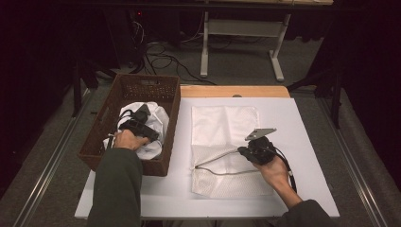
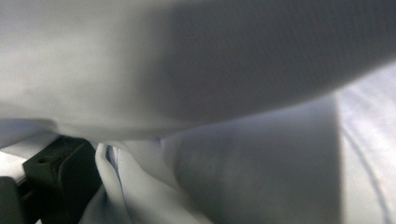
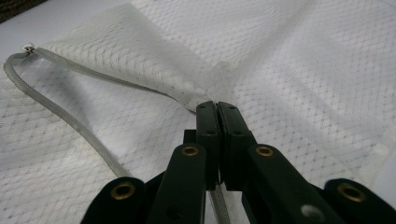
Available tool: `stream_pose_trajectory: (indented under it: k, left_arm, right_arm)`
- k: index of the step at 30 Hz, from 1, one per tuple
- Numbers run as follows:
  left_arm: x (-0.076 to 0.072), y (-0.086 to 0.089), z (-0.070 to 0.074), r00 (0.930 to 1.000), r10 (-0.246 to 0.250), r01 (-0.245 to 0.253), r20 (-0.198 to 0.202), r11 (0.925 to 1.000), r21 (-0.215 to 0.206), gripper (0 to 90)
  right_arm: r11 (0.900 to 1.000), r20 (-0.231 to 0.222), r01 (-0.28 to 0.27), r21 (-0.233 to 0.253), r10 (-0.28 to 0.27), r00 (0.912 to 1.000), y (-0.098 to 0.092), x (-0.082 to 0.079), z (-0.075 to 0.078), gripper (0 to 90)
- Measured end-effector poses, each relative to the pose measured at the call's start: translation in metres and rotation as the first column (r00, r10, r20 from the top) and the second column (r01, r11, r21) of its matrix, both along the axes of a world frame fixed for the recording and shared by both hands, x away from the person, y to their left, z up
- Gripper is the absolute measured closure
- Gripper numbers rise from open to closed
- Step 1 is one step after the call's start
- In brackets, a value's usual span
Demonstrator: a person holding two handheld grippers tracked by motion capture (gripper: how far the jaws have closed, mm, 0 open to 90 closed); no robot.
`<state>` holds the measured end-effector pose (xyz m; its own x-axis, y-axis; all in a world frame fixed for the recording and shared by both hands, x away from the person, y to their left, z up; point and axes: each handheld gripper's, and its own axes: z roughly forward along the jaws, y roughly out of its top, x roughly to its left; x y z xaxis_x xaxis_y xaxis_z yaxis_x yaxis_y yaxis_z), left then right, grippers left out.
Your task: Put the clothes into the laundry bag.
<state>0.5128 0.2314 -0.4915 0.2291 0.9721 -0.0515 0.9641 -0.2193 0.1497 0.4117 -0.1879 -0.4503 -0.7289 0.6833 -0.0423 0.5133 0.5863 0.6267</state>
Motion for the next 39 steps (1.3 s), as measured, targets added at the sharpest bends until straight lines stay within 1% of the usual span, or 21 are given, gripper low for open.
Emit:
stream_pose_trajectory:
  k: [4, 6, 8, 11, 13, 14, 15, 16, 17, 18, 19, 20, 23, 25, 30, 32, 33, 34, 36, 38, 39]
  left_arm:
    - [0.000, -0.002, -0.002, 0.9999, 0.011, -0.011, 0.010, 0.9998, 0.017, 0.5]
    - [0.000, -0.004, -0.001, 0.9998, 0.011, -0.011, 0.014, 0.9990, 0.042, 3.7]
    - [0.000, -0.004, -0.001, 0.9998, 0.011, -0.012, 0.014, 0.9989, 0.045, 5.1]
    - [-0.002, -0.003, 0.001, 0.9999, 0.002, -0.003, 0.016, 0.9987, 0.050, 9.9]
    - [-0.003, -0.003, 0.004, 0.9996, 0.002, -0.004, 0.030, 0.9984, 0.056, 16.4]
    - [-0.004, -0.002, 0.006, 0.9995, -0.002, 0.000, 0.033, 0.9980, 0.063, 21.5]
    - [-0.005, -0.003, 0.007, 0.9992, 0.001, -0.004, 0.041, 0.9979, 0.065, 27.3]
    - [-0.006, -0.003, 0.009, 0.9992, -0.010, 0.007, 0.037, 0.9970, 0.077, 32.9]
    - [-0.007, -0.004, 0.010, 0.9991, -0.015, 0.012, 0.039, 0.9963, 0.085, 42.4]
    - [-0.007, -0.005, 0.012, 0.9990, -0.025, 0.022, 0.036, 0.9960, 0.087, 42.4]
    - [-0.007, -0.006, 0.013, 0.9989, -0.026, 0.023, 0.039, 0.9958, 0.089, 47.9]
    - [-0.008, -0.007, 0.013, 0.9988, -0.031, 0.027, 0.038, 0.9951, 0.095, 52.6]
    - [-0.008, -0.007, 0.018, 0.9980, -0.050, 0.046, 0.038, 0.9946, 0.093, 61.2]
    - [-0.011, -0.007, 0.022, 0.9972, -0.057, 0.052, 0.049, 0.9948, 0.087, 63.6]
    - [-0.018, -0.004, 0.038, 0.9929, -0.057, 0.054, 0.105, 0.9981, 0.030, 64.9]
    - [-0.022, -0.004, 0.045, 0.9903, -0.064, 0.062, 0.123, 0.9979, 0.022, 64.9]
    - [-0.025, -0.005, 0.050, 0.9877, -0.076, 0.074, 0.137, 0.9970, 0.021, 64.9]
    - [-0.027, -0.006, 0.055, 0.9858, -0.083, 0.082, 0.146, 0.9965, 0.016, 65.0]
    - [-0.030, -0.007, 0.062, 0.9827, -0.094, 0.093, 0.160, 0.9956, 0.011, 65.0]
    - [-0.035, -0.010, 0.076, 0.9770, -0.115, 0.116, 0.180, 0.9932, 0.003, 65.0]
    - [-0.036, -0.011, 0.080, 0.9754, -0.119, 0.121, 0.186, 0.9927, 0.003, 65.0]
  right_arm:
    - [1.000, -0.007, 0.007, 0.002, -0.007, 1.0000, 0.000, 0.001, -0.002, 89.0]
    - [1.000, -0.004, 0.007, 0.000, -0.007, 1.0000, 0.001, 0.000, -0.002, 89.0]
    - [1.000, 0.000, 0.003, 0.001, -0.003, 1.0000, 0.001, -0.001, -0.002, 89.0]
    - [1.000, -0.001, 0.007, 0.002, -0.007, 1.0000, -0.001, -0.001, -0.001, 88.9]
    - [1.000, -0.001, 0.012, 0.000, -0.012, 0.9999, -0.002, -0.002, 0.000, 89.0]
    - [1.000, 0.001, 0.014, 0.008, -0.014, 0.9999, -0.003, -0.002, 0.000, 89.0]
    - [1.000, 0.002, 0.014, 0.009, -0.014, 0.9999, -0.003, -0.003, -0.001, 88.9]
    - [1.000, -0.001, 0.016, 0.006, -0.016, 0.9999, -0.003, -0.004, -0.001, 88.9]
    - [1.000, 0.003, 0.011, 0.006, -0.011, 0.9999, -0.003, -0.006, -0.001, 89.0]
    - [1.000, 0.003, 0.011, 0.006, -0.011, 0.9999, -0.003, -0.006, -0.001, 89.0]
    - [1.000, 0.007, 0.008, 0.002, -0.008, 0.9999, -0.003, -0.007, -0.001, 89.0]
    - [1.000, 0.008, 0.008, 0.010, -0.008, 0.9999, -0.003, -0.007, -0.001, 89.0]
    - [1.000, 0.005, 0.020, 0.009, -0.020, 0.9998, -0.005, -0.007, 0.001, 89.0]
    - [1.000, 0.007, 0.021, 0.004, -0.021, 0.9998, -0.007, -0.007, 0.004, 89.0]
    - [1.000, 0.015, 0.031, -0.006, -0.031, 0.9994, -0.010, -0.007, 0.013, 89.2]
    - [0.999, 0.012, 0.031, -0.011, -0.031, 0.9995, -0.009, -0.005, 0.014, 89.3]
    - [1.000, 0.014, 0.026, -0.014, -0.026, 0.9996, -0.009, -0.004, 0.013, 89.3]
    - [0.999, 0.006, 0.033, -0.014, -0.033, 0.9994, -0.007, -0.004, 0.012, 89.4]
    - [0.999, 0.005, 0.028, -0.019, -0.028, 0.9996, -0.005, -0.003, 0.011, 89.4]
    - [0.999, 0.004, 0.023, -0.026, -0.023, 0.9997, -0.004, -0.003, 0.011, 89.4]
    - [0.999, 0.005, 0.023, -0.022, -0.023, 0.9997, -0.003, -0.002, 0.012, 89.4]
